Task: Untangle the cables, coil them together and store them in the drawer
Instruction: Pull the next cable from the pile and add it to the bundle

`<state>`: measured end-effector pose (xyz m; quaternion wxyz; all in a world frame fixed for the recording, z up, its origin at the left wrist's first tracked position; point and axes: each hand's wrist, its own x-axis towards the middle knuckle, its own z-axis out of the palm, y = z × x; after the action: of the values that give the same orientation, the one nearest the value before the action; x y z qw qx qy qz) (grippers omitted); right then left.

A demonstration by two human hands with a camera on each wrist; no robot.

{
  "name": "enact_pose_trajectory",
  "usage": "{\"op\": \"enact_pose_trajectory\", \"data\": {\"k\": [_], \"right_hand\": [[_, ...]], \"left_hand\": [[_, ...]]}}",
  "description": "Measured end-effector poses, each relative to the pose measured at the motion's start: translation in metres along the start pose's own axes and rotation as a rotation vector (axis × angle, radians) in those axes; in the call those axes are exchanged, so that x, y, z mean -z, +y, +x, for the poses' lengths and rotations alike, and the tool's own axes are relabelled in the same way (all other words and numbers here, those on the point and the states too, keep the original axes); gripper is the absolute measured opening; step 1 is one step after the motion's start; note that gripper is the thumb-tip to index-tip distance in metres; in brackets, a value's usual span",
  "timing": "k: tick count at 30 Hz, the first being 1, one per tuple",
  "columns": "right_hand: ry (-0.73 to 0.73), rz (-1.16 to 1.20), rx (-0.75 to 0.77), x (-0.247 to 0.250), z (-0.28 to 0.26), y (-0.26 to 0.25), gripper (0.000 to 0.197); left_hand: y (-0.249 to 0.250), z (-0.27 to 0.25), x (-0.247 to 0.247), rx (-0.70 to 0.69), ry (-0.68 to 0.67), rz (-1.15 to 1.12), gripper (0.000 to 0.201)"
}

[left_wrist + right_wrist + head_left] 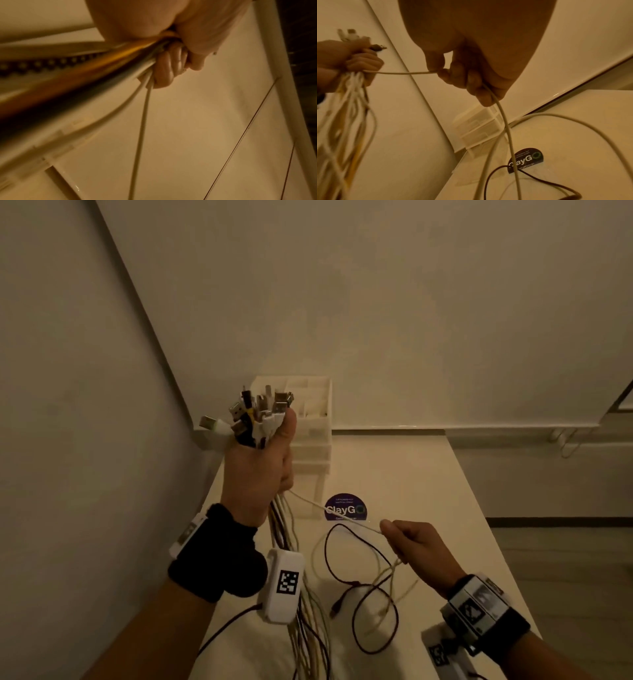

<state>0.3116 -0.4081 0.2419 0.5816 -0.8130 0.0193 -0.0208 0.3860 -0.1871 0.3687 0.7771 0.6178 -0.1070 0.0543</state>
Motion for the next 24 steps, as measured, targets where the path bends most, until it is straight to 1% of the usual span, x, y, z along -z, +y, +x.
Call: {"op": "enact_pose_trajectory", "data": {"k": [2, 3, 4, 5, 6, 8, 9, 10, 11, 13, 15, 17, 20, 22, 24], "right_hand": [[0.034, 0.008, -0.052, 0.005, 0.006, 0.008, 0.048], [0.050, 0.028, -0.085, 0.008, 0.007, 0.011, 0.049], [0.070, 0.076, -0.131, 0.010, 0.007, 0.014, 0.048], [0.092, 0.170, -0.188, 0.012, 0.008, 0.015, 0.043], [0.103, 0.245, -0.209, 0.014, 0.010, 0.013, 0.034], [0.057, 0.271, -0.163, 0.014, 0.013, -0.004, 0.021], [0.012, 0.264, -0.122, 0.014, 0.015, -0.014, 0.020], [-0.040, 0.227, -0.083, 0.012, 0.017, -0.025, 0.020], [-0.077, 0.160, -0.023, 0.011, 0.018, -0.036, 0.021], [-0.121, 0.158, 0.039, 0.009, 0.020, -0.053, 0.015], [-0.136, 0.194, 0.036, 0.013, 0.022, -0.055, 0.022], [-0.111, 0.246, 0.038, 0.019, 0.022, -0.052, 0.021], [-0.108, 0.269, 0.045, 0.025, 0.022, -0.049, 0.036], [-0.146, 0.314, 0.049, 0.027, 0.022, -0.048, 0.044], [-0.167, 0.289, 0.064, 0.028, 0.024, -0.041, 0.046]], "left_hand": [[0.005, -0.004, 0.000, -0.074, -0.018, 0.121, 0.036], [0.009, -0.008, -0.002, -0.121, -0.023, 0.184, 0.029], [0.013, -0.012, -0.002, -0.156, -0.036, 0.235, 0.024], [0.015, -0.016, -0.004, -0.158, -0.072, 0.297, 0.025], [0.015, -0.020, -0.008, -0.127, -0.143, 0.387, 0.028], [0.006, -0.028, -0.017, -0.035, -0.340, 0.529, 0.023], [-0.004, -0.032, -0.021, 0.018, -0.400, 0.538, 0.020], [-0.014, -0.032, -0.026, 0.064, -0.417, 0.540, 0.016], [-0.025, -0.032, -0.032, 0.097, -0.402, 0.554, 0.014], [-0.040, -0.034, -0.042, 0.132, -0.354, 0.580, 0.017], [-0.050, -0.035, -0.048, 0.149, -0.326, 0.545, 0.024], [-0.055, -0.035, -0.051, 0.151, -0.324, 0.574, 0.020], [-0.059, -0.035, -0.052, 0.135, -0.320, 0.639, 0.012], [-0.056, -0.034, -0.053, 0.119, -0.302, 0.644, 0.007], [-0.049, -0.029, -0.052, 0.083, -0.209, 0.627, 0.009]]}}
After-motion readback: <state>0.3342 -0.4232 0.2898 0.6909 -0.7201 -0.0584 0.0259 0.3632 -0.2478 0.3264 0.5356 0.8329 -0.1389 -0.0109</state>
